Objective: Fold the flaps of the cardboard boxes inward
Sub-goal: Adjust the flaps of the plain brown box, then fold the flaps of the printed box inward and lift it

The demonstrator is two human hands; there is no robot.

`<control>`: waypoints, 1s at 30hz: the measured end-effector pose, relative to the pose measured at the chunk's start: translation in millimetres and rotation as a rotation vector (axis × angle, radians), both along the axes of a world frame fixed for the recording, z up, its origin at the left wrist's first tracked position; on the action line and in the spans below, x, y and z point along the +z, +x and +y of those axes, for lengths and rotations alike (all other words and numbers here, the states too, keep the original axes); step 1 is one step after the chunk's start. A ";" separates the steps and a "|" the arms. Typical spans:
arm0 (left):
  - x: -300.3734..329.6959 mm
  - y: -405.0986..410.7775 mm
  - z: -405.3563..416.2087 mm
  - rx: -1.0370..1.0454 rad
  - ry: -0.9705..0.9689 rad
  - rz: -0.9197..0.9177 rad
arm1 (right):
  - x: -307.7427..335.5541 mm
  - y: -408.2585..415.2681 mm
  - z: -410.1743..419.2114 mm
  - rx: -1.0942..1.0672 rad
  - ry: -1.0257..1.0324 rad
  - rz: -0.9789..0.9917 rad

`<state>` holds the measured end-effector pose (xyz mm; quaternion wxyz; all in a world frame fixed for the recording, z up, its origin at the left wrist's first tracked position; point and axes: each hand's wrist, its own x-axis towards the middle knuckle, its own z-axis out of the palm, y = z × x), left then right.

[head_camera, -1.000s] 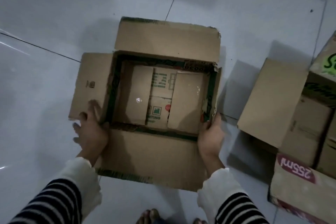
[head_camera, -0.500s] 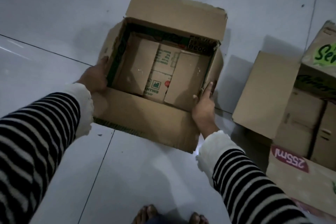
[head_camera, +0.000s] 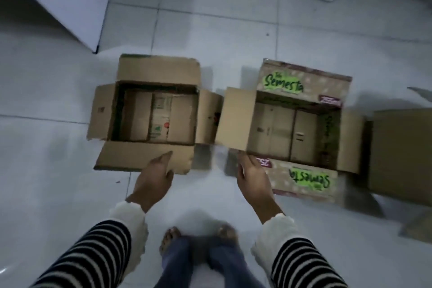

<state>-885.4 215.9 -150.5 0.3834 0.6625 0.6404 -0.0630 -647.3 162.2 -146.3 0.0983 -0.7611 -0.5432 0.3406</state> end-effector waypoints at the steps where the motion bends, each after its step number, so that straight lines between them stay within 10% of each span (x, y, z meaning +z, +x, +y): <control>1: 14.3 22.4 1.4 -0.040 0.006 -0.022 | 11.8 18.1 -8.4 -0.032 0.005 -0.011; 13: 27.9 248.6 11.9 -0.050 0.027 -0.010 | 9.5 242.7 -50.6 -0.039 -0.088 -0.158; 30: -184.9 327.4 52.2 -0.029 0.146 0.303 | -216.5 399.2 -20.1 -0.310 -0.245 -0.209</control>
